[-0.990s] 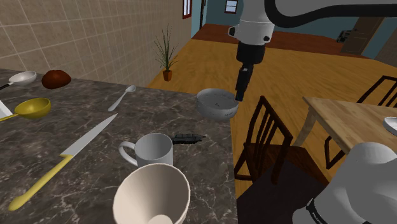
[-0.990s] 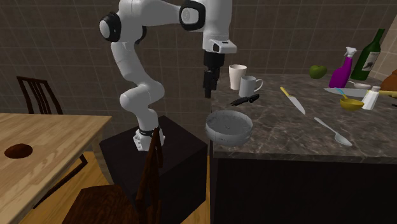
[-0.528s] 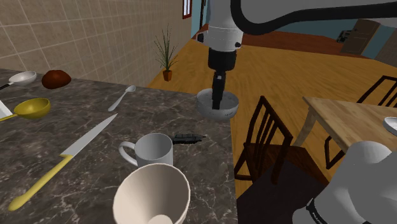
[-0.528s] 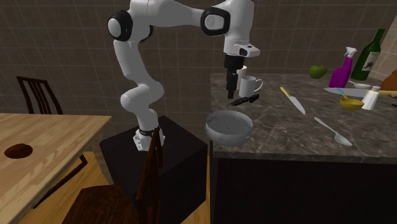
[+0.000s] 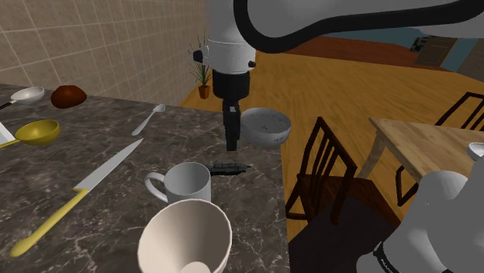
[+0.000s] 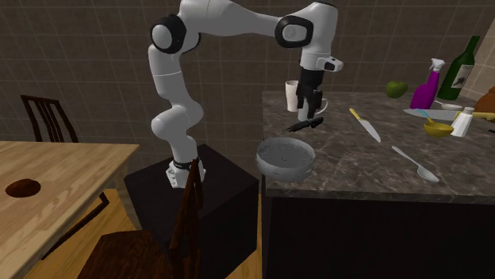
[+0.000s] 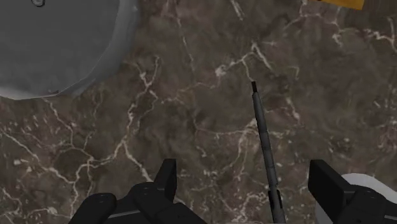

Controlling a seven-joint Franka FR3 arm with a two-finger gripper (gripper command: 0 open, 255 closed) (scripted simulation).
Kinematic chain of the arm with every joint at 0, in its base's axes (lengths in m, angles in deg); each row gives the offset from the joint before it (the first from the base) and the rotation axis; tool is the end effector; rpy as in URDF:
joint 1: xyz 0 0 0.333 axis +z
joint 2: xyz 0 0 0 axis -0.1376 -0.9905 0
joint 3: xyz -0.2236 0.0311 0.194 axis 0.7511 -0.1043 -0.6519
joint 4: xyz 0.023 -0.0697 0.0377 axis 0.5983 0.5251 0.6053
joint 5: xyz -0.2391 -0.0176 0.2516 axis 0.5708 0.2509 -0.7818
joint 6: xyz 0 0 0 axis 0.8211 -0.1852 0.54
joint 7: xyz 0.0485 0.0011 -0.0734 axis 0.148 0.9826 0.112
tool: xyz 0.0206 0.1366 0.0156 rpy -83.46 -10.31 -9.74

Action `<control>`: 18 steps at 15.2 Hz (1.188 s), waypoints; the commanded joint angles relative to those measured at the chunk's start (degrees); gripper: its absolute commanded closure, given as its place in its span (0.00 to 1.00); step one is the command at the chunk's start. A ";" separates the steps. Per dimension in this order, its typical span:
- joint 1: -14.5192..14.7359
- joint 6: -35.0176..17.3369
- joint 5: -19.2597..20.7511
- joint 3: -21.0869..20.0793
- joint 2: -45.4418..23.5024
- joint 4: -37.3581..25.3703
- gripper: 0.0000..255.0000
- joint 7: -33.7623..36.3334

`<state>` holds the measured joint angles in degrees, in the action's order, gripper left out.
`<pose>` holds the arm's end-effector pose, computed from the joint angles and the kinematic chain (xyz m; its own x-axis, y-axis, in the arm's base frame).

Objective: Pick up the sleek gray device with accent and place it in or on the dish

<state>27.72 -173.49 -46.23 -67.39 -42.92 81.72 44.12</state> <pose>0.3908 0.2778 0.5199 0.5424 0.8396 -0.0290 0.8393 -0.5431 -0.0264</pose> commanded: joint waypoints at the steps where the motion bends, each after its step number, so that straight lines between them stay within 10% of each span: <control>1: 1.16 -0.22 -0.01 -1.16 -2.27 -2.02 0.00 -1.57; 18: 3.25 -6.17 0.18 -3.32 -5.98 0.33 0.00 -3.54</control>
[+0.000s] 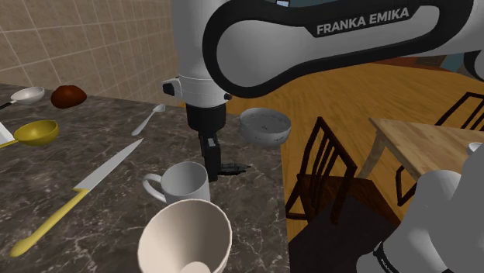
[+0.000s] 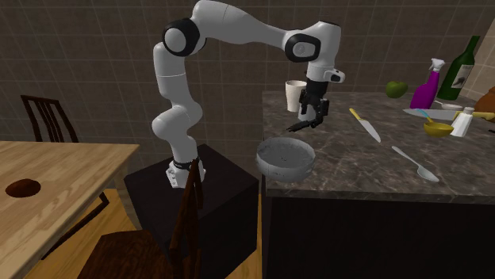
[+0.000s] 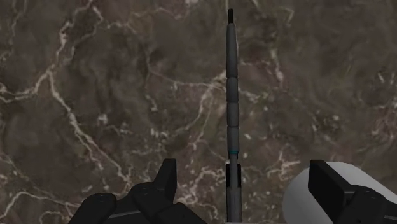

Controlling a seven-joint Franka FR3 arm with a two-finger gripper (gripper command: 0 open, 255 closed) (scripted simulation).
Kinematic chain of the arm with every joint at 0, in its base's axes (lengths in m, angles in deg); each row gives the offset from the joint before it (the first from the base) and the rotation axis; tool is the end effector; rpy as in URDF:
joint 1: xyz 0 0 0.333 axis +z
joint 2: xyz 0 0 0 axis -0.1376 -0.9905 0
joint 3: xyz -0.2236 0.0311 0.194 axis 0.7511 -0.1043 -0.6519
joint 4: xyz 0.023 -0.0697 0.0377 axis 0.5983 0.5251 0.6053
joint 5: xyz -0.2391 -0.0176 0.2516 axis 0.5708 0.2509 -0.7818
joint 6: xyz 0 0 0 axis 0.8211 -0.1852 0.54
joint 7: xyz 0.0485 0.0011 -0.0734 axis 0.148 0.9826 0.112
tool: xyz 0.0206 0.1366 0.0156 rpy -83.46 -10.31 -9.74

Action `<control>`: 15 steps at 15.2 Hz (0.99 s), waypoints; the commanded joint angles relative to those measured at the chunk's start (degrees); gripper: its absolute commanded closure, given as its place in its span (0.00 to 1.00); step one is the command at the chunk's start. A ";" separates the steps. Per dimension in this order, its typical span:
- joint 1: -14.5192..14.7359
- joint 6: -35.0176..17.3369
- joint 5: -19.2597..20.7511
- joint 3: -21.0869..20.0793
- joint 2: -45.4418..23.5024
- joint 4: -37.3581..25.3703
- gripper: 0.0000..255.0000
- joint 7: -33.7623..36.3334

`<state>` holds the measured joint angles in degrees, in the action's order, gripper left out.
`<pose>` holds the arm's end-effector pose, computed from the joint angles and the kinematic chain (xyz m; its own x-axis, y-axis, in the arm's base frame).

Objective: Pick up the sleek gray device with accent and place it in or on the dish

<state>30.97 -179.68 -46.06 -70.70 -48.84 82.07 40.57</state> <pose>0.3833 0.3372 0.4768 0.3882 0.9215 -0.0163 0.9203 -0.3885 -0.0466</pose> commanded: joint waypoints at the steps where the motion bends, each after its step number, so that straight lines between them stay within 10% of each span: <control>1: 0.00 0.01 0.01 0.00 -0.05 -0.01 0.00 0.00; 2: 0.00 0.01 0.01 0.00 -0.05 -0.01 0.00 0.00; 3: 0.01 0.02 0.01 0.00 -0.05 -0.01 1.00 0.01; 15: -0.02 2.30 -0.01 0.01 0.08 -2.17 1.00 0.04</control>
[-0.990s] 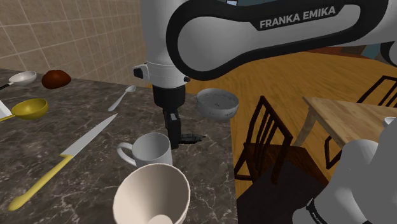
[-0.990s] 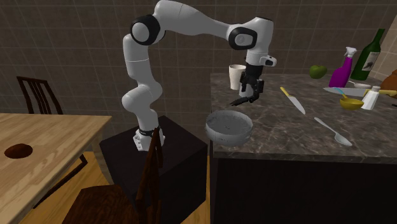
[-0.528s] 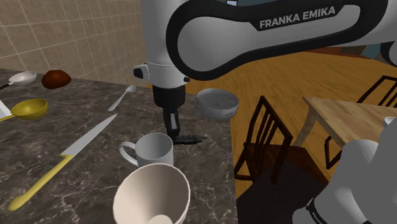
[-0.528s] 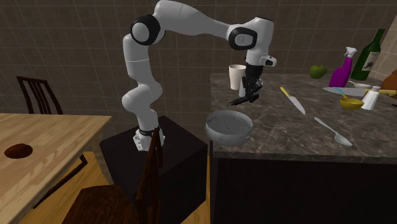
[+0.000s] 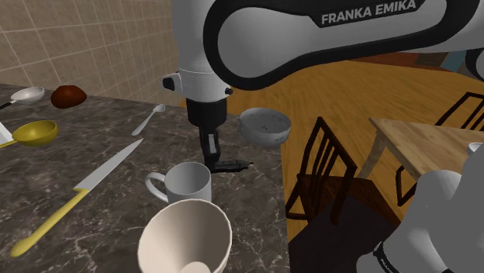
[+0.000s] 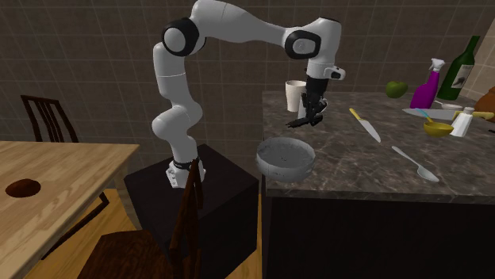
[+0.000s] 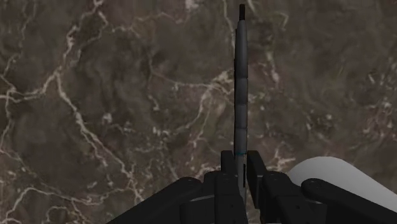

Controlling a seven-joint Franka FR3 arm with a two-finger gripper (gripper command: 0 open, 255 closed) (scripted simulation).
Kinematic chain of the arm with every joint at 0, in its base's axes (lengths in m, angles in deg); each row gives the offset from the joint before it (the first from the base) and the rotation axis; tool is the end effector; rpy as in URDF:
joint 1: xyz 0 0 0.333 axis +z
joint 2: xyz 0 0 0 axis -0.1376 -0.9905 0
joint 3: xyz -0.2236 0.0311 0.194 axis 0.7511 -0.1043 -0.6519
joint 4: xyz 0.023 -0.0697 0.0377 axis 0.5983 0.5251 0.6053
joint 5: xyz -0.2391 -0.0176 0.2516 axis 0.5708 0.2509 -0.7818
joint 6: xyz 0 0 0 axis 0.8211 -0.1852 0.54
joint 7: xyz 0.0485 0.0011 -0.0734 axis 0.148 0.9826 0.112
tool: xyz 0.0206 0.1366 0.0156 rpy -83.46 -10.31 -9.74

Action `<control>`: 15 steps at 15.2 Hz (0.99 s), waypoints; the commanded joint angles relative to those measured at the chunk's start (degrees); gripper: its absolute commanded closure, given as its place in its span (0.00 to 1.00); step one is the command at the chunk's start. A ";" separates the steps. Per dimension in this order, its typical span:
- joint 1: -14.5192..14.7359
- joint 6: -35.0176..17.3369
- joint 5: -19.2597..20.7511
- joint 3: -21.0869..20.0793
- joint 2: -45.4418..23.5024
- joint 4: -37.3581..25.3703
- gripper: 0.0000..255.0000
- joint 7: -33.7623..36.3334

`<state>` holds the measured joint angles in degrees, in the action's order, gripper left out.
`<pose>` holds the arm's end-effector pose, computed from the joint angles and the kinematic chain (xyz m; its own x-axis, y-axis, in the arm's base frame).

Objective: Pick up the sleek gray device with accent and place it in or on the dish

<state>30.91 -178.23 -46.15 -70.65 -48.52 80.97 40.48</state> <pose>0.3824 0.3359 0.4856 0.3880 0.9215 -0.0169 0.9203 -0.3883 -0.0471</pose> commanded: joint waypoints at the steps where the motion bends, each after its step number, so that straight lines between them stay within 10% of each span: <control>1: 0.03 1.62 0.08 -0.04 -0.22 -1.83 1.00 0.15; 15: 0.12 12.69 0.49 -0.12 -1.45 -14.07 1.00 0.75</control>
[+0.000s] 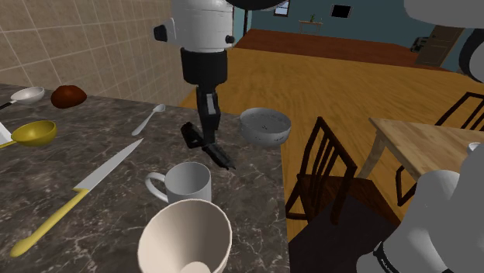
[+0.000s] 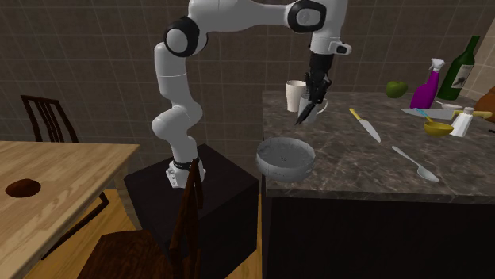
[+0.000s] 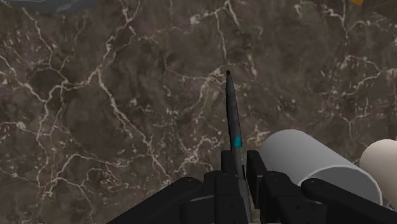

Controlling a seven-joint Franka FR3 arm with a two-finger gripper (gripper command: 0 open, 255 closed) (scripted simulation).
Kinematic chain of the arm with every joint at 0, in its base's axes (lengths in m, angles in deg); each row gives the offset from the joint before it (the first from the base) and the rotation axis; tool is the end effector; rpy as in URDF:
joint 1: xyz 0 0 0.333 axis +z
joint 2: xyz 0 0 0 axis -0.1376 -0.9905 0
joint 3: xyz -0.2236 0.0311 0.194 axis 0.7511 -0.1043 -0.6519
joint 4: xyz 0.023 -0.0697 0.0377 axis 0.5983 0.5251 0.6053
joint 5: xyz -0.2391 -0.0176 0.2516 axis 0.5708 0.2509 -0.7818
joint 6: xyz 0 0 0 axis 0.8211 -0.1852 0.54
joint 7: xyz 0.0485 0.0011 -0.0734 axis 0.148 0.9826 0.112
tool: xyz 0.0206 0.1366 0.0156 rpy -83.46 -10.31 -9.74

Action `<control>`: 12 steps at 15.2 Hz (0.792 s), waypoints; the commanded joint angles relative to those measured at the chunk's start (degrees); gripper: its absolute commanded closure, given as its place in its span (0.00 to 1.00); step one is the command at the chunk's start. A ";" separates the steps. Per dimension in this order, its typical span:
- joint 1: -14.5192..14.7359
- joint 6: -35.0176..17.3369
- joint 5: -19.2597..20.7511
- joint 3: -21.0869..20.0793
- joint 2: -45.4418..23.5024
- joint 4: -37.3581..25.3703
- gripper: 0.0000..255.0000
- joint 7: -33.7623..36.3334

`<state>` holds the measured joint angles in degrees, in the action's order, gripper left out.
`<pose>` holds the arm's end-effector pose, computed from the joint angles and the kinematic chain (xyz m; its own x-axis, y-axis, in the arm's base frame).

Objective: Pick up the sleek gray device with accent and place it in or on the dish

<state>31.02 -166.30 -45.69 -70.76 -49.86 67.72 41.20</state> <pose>0.3821 0.3362 0.5561 0.3882 0.9214 -0.0165 0.9203 -0.3885 -0.0467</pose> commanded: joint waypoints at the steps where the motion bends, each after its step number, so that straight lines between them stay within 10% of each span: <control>1: 0.03 1.58 0.09 -0.02 -0.31 -1.85 1.00 0.10; 12: -4.91 5.26 -0.43 5.02 3.45 -1.57 1.00 -9.76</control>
<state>26.86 -161.06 -46.11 -66.55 -46.89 65.62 33.07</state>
